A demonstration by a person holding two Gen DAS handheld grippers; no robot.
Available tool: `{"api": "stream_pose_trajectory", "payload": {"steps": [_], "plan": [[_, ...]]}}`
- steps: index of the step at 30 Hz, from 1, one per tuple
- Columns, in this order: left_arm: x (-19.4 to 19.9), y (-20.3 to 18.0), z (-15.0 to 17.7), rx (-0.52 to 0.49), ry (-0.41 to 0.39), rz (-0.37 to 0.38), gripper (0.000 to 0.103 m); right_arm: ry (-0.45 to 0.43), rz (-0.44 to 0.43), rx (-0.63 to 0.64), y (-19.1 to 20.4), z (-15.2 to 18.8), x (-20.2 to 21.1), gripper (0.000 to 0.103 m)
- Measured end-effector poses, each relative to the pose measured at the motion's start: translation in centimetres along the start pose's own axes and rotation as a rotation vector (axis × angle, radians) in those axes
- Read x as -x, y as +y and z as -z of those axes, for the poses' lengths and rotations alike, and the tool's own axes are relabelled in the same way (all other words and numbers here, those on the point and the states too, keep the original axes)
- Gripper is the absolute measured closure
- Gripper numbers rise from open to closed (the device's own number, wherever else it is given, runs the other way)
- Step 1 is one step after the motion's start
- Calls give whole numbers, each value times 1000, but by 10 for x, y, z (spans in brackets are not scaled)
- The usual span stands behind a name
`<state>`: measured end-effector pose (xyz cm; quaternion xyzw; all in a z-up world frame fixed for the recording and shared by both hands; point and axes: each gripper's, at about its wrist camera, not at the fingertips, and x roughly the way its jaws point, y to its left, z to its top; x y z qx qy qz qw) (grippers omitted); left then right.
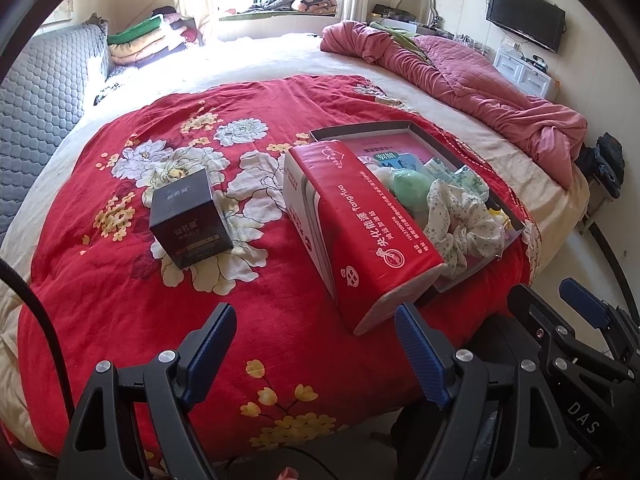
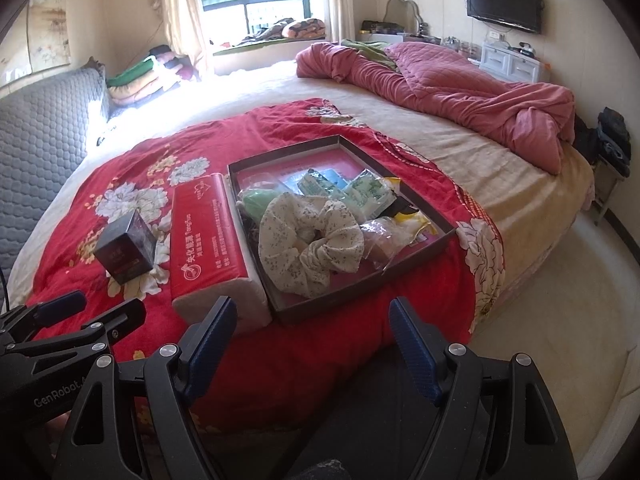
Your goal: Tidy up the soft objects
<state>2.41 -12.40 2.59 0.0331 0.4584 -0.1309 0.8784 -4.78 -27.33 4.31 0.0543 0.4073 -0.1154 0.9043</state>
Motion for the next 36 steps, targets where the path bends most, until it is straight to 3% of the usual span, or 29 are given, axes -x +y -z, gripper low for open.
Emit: {"api": "stream_pose_trajectory", "payload": {"steps": [36], "plan": [[-5, -5, 3, -22, 17, -31, 22, 12, -2, -28, -8, -2, -4, 23]]}}
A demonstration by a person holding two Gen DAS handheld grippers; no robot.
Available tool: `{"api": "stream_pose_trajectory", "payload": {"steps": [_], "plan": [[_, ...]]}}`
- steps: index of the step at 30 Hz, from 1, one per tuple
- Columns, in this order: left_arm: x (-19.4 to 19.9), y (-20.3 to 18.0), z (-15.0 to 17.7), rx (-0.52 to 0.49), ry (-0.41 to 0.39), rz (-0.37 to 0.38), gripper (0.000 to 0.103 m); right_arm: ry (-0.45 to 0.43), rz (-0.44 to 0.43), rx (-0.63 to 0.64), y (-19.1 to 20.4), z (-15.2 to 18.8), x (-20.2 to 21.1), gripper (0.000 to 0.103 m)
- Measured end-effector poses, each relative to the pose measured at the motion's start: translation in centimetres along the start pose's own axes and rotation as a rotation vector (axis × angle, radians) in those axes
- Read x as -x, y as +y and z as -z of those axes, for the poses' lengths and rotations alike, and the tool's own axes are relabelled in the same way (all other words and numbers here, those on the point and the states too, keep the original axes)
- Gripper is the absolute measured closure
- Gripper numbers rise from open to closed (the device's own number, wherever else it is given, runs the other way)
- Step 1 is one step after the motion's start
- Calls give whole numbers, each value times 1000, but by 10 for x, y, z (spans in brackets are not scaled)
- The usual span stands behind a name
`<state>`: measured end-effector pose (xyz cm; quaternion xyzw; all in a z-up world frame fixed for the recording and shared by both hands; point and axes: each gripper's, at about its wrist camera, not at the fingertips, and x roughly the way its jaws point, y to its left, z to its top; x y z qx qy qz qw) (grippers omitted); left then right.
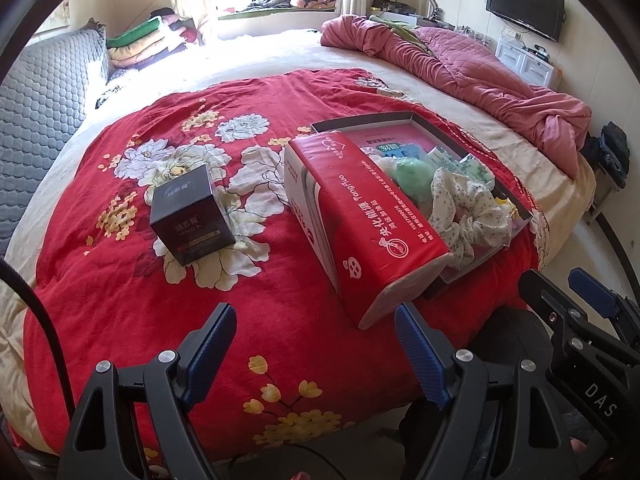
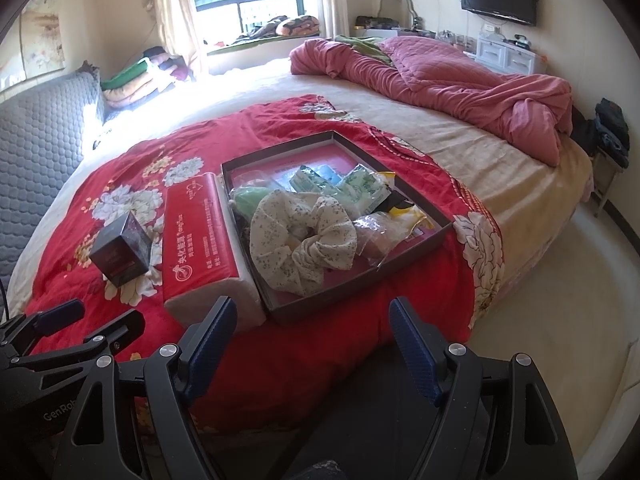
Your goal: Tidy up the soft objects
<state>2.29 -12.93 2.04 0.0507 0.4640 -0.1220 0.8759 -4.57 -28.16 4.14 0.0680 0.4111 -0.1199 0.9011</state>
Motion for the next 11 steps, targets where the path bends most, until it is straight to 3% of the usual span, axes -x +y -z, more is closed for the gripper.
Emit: {"api": "stream_pose_trajectory", "payload": {"steps": [11], "plan": [[-2, 19, 1, 29, -27, -2, 22, -33, -1, 52, 11, -4, 1, 23]]}}
